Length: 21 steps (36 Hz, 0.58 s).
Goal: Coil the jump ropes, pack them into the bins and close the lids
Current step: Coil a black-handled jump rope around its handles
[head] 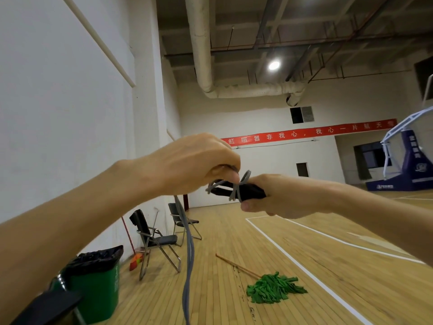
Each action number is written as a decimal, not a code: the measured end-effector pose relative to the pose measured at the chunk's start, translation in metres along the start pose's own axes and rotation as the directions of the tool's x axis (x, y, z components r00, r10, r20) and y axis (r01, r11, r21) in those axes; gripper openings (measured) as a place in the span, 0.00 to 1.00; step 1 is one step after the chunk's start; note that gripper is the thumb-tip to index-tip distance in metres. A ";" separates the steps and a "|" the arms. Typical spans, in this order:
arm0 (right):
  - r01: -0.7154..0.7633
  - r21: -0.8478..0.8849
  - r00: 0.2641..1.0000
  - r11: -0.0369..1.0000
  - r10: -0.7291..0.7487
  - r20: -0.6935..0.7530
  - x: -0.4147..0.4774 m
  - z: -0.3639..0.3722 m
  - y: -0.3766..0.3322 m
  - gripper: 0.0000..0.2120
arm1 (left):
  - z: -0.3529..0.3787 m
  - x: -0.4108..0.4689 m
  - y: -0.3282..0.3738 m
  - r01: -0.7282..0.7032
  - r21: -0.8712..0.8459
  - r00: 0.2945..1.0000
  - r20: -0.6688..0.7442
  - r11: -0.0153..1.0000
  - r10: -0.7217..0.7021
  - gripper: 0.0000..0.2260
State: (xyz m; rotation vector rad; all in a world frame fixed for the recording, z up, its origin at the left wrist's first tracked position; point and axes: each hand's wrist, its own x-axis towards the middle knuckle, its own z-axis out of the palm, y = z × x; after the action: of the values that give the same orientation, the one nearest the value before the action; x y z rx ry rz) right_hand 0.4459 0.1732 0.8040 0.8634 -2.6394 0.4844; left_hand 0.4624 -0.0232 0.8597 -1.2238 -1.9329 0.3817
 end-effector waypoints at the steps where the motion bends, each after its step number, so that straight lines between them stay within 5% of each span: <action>1: 0.016 -0.022 1.000 1.000 -0.016 -0.008 -0.001 0.001 -0.001 0.10 | -0.001 0.001 -0.001 0.011 -0.018 1.000 -0.002 1.000 -0.011 0.19; 9: 0.068 -0.114 0.996 0.991 -0.074 -0.052 -0.009 -0.001 -0.009 0.12 | -0.005 0.002 -0.007 0.134 -0.174 0.991 -0.006 0.976 -0.137 0.07; 21: 0.136 -0.205 0.989 0.969 -0.146 -0.034 -0.012 0.002 -0.010 0.09 | -0.001 0.002 -0.004 0.237 -0.345 0.972 0.093 0.908 -0.218 0.04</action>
State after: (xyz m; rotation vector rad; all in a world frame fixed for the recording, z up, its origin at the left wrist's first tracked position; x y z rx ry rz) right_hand 0.4604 0.1709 0.7995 0.9519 -2.5073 0.1945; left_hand 0.4598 -0.0233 0.8639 -1.1969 -2.2282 -0.0630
